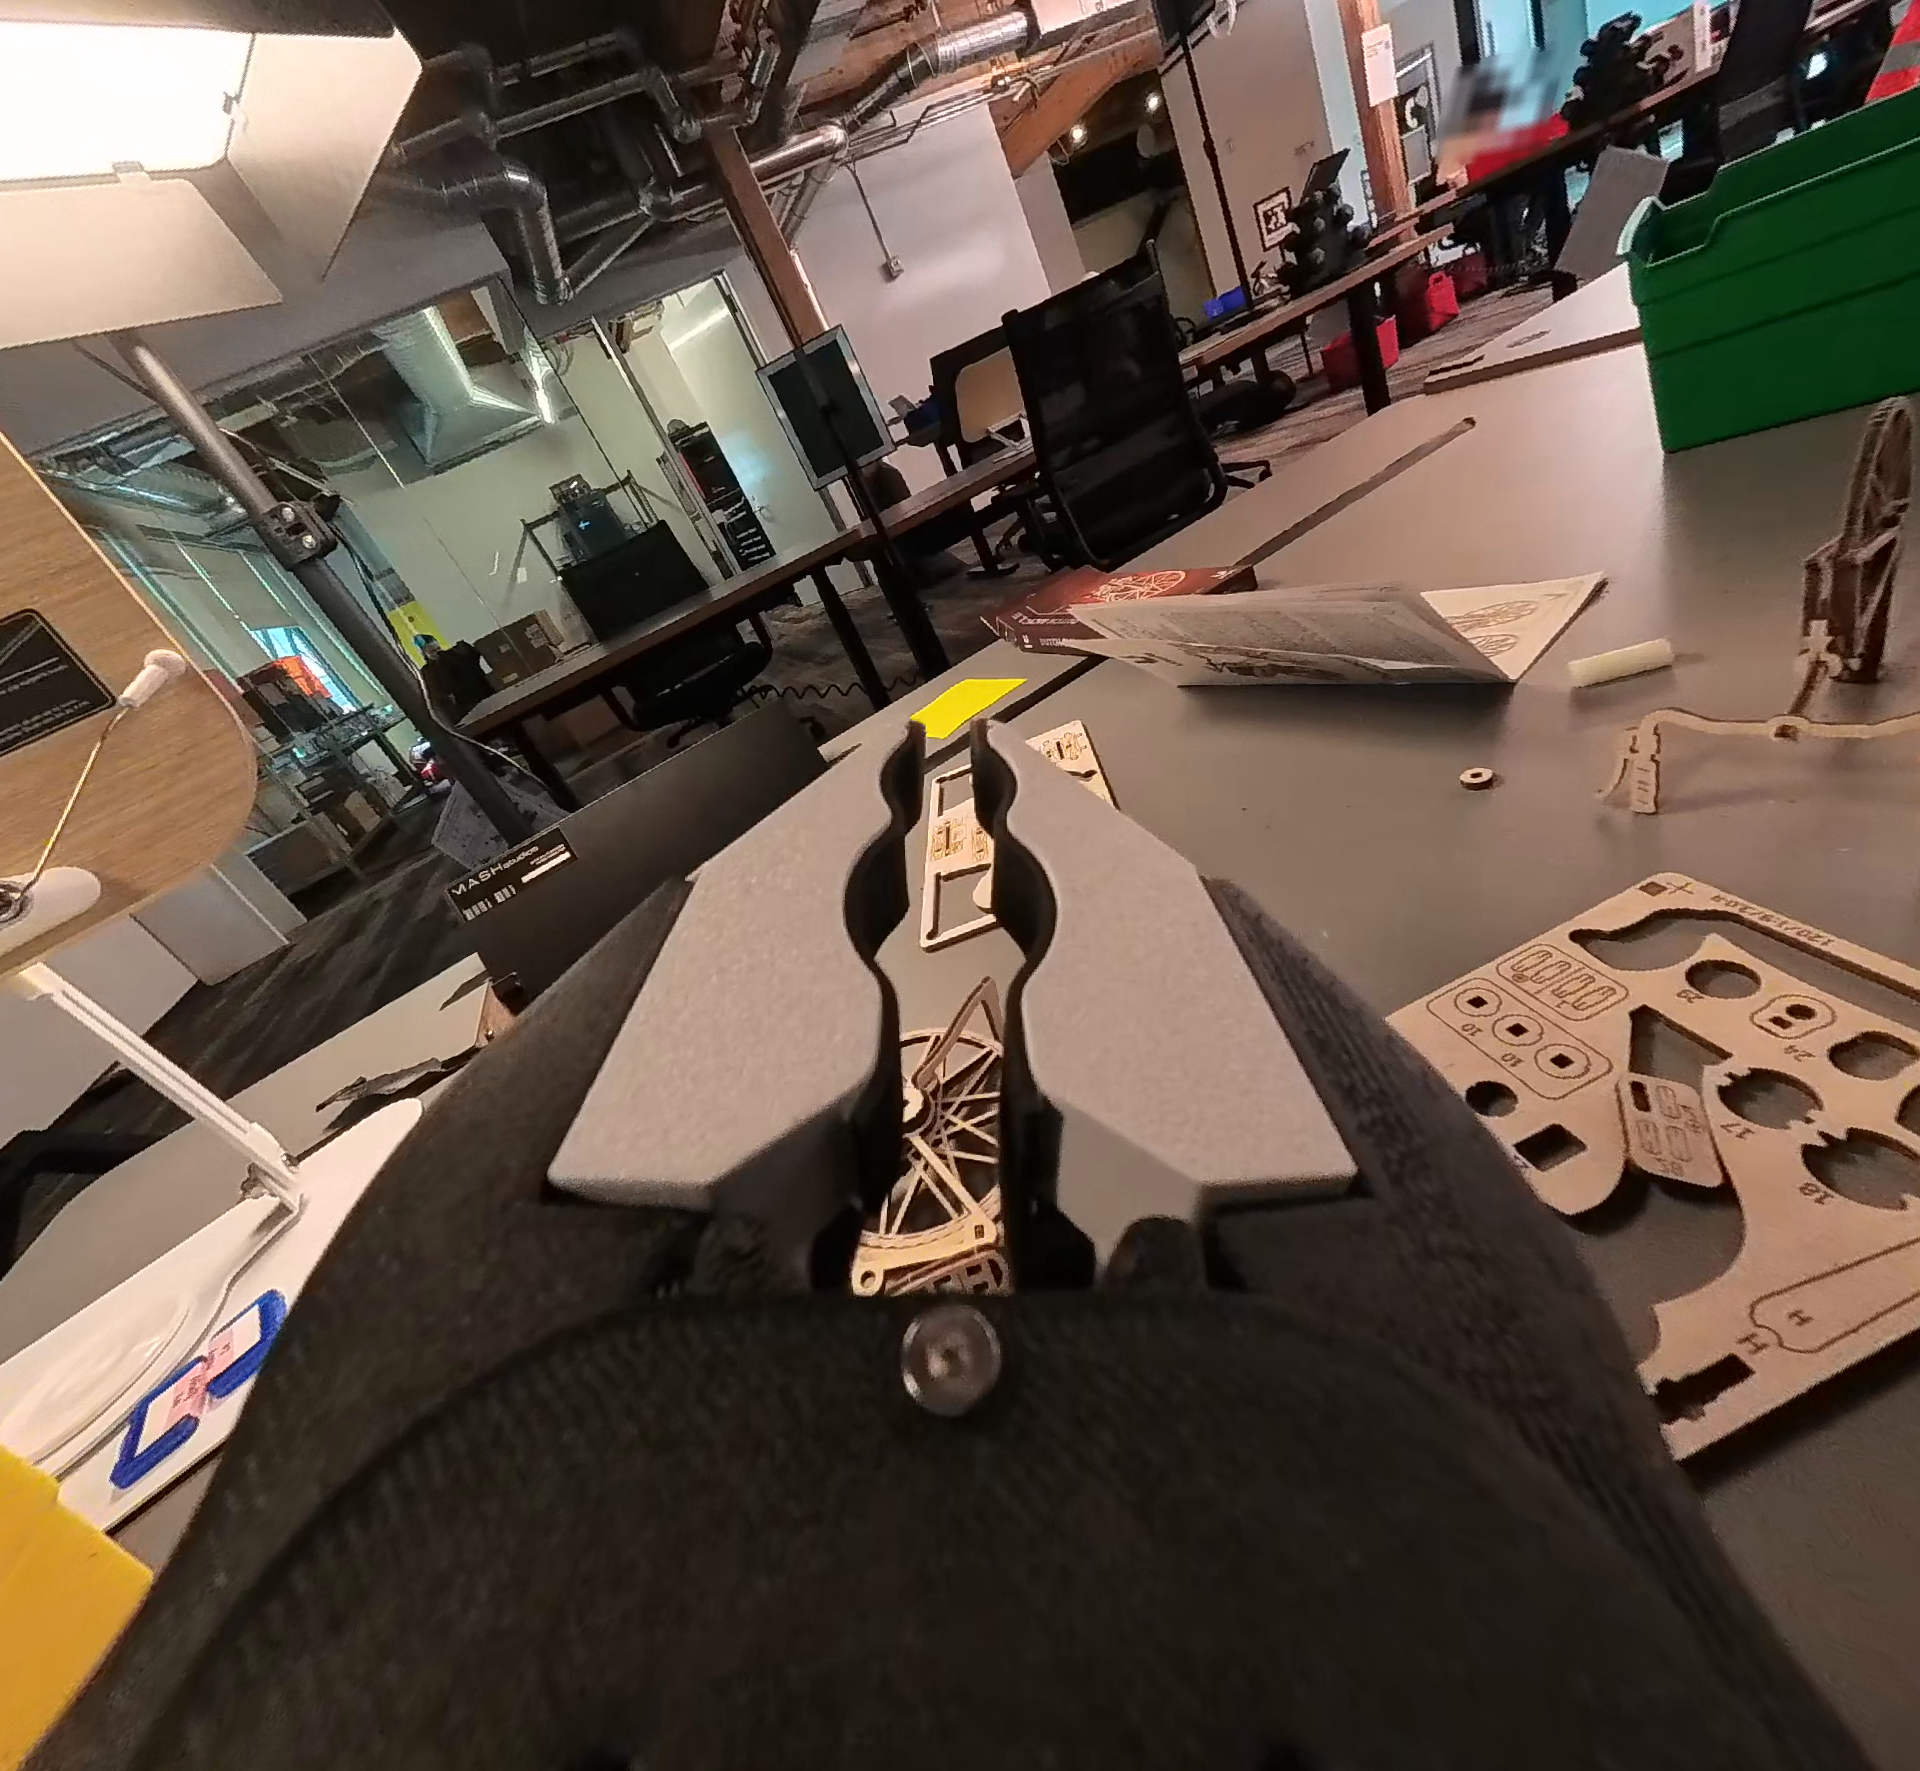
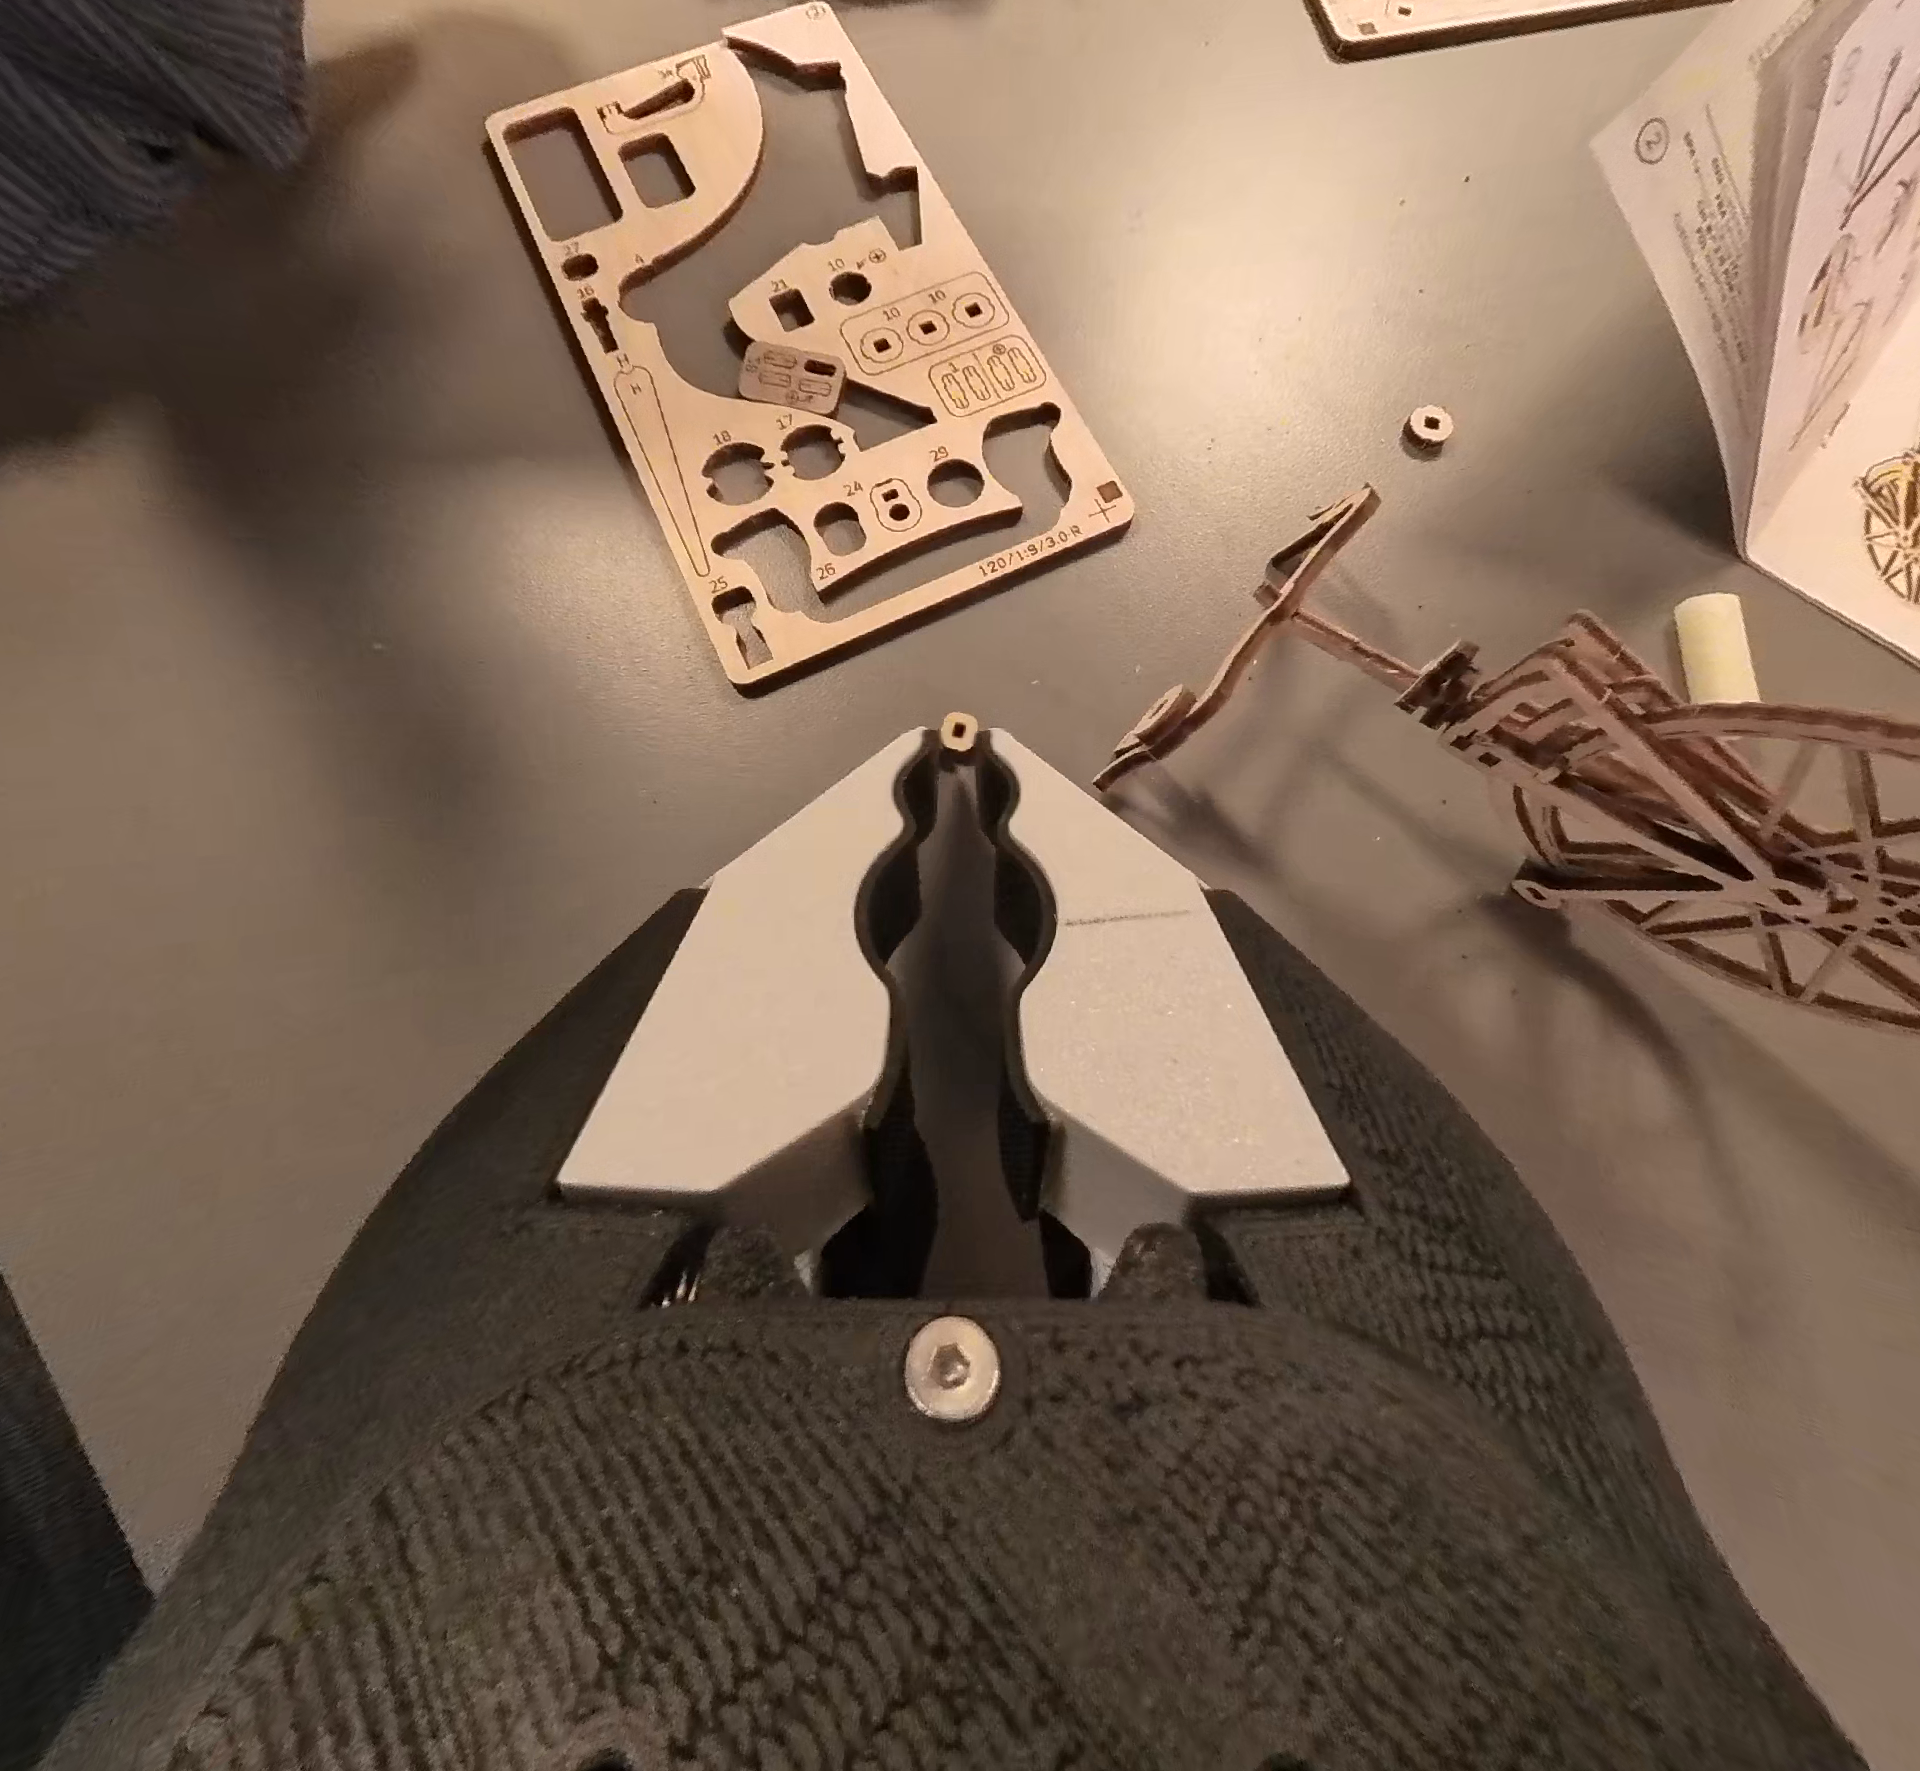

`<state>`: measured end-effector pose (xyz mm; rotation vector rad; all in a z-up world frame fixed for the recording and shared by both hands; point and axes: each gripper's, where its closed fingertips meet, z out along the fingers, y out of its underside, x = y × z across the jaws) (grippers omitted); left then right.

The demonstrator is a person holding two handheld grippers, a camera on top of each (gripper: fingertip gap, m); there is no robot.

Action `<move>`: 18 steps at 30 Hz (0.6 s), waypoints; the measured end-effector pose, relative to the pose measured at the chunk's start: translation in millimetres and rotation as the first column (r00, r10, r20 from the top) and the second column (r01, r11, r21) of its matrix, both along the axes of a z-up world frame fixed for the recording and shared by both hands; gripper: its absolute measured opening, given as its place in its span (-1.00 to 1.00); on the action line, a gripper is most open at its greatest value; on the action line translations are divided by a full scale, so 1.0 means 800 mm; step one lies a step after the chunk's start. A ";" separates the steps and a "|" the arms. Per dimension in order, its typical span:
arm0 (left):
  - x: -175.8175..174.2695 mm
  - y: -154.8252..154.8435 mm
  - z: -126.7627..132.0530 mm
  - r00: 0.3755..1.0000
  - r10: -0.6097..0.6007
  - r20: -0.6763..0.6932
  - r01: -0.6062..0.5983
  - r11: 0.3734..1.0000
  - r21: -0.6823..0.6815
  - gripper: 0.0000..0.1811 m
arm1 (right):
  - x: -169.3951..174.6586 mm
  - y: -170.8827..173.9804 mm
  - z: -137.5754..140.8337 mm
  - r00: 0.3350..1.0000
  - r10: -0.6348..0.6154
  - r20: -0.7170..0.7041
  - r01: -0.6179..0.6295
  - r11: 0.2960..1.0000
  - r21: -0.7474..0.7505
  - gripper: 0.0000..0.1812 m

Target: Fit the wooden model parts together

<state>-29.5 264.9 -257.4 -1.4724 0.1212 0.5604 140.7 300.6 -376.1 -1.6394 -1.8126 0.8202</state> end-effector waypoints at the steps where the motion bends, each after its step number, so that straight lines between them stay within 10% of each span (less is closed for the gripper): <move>1: 0.000 0.000 0.000 1.000 0.001 -0.001 -0.001 1.000 -0.001 -0.92 | 0.000 0.000 0.000 1.000 0.005 -0.002 -0.005 1.000 0.001 -0.94; 18: 0.013 0.004 -0.006 0.997 -0.069 0.024 0.069 0.997 -0.020 -0.86 | 0.027 -0.056 0.025 0.905 0.422 -0.064 -0.420 0.907 0.030 -0.61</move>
